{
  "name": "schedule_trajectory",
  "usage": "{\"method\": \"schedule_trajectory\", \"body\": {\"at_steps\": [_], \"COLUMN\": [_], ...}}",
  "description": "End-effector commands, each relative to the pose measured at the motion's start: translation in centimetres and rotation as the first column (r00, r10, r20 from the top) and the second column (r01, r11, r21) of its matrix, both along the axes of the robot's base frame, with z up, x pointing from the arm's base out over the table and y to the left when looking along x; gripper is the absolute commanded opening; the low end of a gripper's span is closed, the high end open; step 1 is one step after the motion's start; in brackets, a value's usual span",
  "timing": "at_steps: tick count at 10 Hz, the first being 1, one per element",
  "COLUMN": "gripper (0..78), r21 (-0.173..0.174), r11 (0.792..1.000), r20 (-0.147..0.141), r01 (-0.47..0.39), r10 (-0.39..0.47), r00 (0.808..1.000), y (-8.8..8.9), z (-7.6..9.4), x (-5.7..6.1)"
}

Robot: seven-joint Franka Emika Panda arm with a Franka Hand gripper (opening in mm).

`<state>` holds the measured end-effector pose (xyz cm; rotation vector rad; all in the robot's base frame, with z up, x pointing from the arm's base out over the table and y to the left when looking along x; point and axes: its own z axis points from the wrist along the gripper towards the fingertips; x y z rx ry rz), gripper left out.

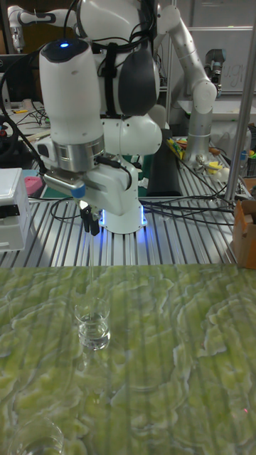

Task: Stir the beaker with a glass rod

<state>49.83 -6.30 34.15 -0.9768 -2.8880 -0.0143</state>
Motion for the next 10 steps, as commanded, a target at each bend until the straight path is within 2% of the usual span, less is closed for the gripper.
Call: {"method": "schedule_trajectory", "body": {"at_steps": [1,5,6,7,8,10], "gripper": [1.2,1.2,1.2,1.2,1.2,1.2], "r21": [0.019,0.036,0.017,0.0,-0.025,-0.038], "r11": [0.999,0.991,0.989,0.993,0.996,0.998], "r20": [0.001,-0.005,0.0,0.004,0.006,0.002], "r01": [0.05,0.129,0.144,0.119,0.083,0.046], "r10": [-0.05,-0.129,-0.144,-0.119,-0.083,-0.046], "r00": [0.999,0.992,0.99,0.993,0.997,0.999], "y": [0.2,0.2,0.1,0.0,-0.1,-0.1], "z": [0.3,0.4,0.2,0.1,0.0,0.1], "x": [1.1,2.9,4.0,4.4,4.5,4.4]}}
